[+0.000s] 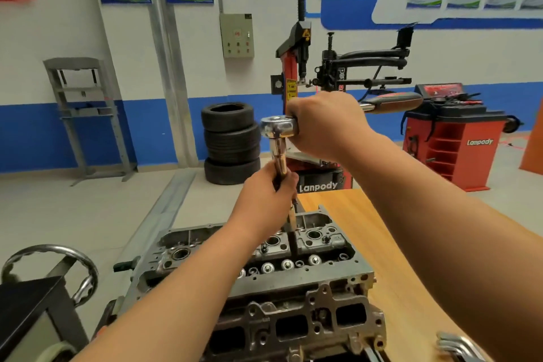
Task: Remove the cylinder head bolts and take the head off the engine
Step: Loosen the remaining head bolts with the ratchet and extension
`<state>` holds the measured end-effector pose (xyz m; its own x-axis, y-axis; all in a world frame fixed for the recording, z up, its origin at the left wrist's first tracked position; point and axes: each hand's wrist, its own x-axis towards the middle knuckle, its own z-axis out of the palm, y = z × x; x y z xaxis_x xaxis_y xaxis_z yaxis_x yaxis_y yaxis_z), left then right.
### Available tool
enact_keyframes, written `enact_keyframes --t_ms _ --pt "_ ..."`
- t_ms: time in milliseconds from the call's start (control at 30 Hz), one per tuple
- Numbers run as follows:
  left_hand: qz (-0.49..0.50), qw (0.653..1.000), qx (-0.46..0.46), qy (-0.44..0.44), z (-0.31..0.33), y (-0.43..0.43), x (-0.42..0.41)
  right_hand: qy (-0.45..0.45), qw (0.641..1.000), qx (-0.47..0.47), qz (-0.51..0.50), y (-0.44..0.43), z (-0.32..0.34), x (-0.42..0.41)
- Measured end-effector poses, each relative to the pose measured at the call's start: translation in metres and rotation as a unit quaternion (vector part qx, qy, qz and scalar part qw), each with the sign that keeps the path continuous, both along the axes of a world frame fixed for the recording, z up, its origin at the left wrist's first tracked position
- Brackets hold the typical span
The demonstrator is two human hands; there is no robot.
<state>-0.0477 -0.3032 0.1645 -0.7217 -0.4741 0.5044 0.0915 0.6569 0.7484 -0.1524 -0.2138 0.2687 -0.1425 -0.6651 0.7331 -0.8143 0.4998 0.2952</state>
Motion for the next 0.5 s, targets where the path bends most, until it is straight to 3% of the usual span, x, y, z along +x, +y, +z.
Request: enact_keyframes --t_ms 100,233,500 --pt "-0.018 0.999 -0.007 -0.048 -0.011 0.007 -0.014 -0.013 0.997 0.043 -0.058 0.013 -0.017 -0.007" --pt "-0.033 0.996 -0.024 -0.075 -0.015 0.006 -0.021 -0.096 0.988 0.051 -0.107 0.025 -0.027 -0.013" --pt "-0.059 0.998 -0.013 -0.033 -0.023 0.006 -0.019 -0.092 0.983 0.077 -0.138 0.033 -0.022 -0.003"
